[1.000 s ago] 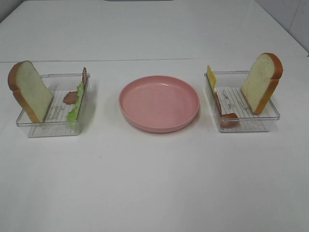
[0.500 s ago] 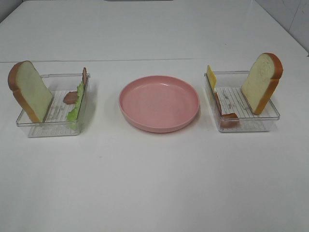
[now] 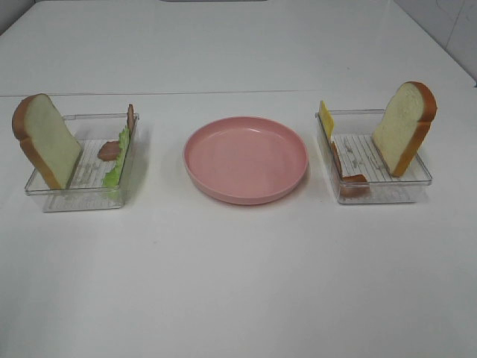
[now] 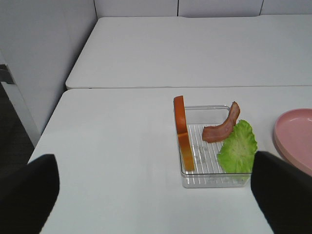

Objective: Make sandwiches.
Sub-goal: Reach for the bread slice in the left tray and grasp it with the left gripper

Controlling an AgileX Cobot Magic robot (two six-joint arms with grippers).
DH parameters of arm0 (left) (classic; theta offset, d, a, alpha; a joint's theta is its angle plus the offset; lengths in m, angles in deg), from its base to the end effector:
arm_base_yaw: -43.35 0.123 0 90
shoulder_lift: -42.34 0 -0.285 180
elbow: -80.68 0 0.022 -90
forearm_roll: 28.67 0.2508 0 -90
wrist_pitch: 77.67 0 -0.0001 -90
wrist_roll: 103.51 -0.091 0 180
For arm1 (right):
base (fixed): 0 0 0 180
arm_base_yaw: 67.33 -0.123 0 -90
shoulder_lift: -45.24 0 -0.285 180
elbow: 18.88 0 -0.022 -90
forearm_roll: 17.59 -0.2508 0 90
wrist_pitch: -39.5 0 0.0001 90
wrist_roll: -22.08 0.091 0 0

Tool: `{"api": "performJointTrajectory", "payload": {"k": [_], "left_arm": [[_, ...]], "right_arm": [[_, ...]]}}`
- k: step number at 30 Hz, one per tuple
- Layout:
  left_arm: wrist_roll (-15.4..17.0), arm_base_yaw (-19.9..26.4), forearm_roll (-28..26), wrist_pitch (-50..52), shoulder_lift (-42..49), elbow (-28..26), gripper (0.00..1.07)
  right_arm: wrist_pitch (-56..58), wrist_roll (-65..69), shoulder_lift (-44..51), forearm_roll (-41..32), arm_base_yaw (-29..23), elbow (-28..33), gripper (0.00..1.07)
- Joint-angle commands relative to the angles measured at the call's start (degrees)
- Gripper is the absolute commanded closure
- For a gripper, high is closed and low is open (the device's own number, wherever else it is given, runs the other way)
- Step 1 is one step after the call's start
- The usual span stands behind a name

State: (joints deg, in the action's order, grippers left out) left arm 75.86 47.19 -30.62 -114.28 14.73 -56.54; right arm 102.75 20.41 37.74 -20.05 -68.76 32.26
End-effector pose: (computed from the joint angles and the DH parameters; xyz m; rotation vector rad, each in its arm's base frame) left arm 0.0633 0.0024 0.3333 -0.0638 1.8661 0.0161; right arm -0.0028 0.0034 0.2614 -0.0596 2.1261 0.0497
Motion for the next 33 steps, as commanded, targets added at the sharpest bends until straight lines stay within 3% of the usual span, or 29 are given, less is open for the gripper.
{"api": "performJointTrajectory", "payload": {"k": [1,8,11,14,16,28,33], "left_arm": [[0.0,-0.23,0.06,6.42,-7.33,-0.4,0.04],[0.0,-0.23,0.06,7.85,-23.32,-5.61,0.04],[0.0,-0.23,0.06,7.68,-25.04,-6.82,0.04],[0.0,-0.23,0.06,6.25,-31.51,-10.43,0.04],[0.0,-0.23,0.06,3.38,-39.82,-15.76,0.04],[0.0,-0.23,-0.17,-2.69,-61.54,-29.85,0.04],[0.0,-0.23,-2.75,-3.95,-70.93,-36.55,0.04]], "right_arm": [[-0.17,0.34,1.89,-0.23,0.06,0.11,0.09],[-0.17,0.34,1.89,-0.23,0.06,0.11,0.09],[-0.17,0.34,1.89,-0.23,0.06,0.11,0.09],[-0.17,0.34,1.89,-0.23,0.06,0.11,0.09],[-0.17,0.34,1.89,-0.23,0.06,0.11,0.09],[-0.17,0.34,1.89,-0.23,0.06,0.11,0.09],[-0.17,0.34,1.89,-0.23,0.06,0.11,0.09]]}}
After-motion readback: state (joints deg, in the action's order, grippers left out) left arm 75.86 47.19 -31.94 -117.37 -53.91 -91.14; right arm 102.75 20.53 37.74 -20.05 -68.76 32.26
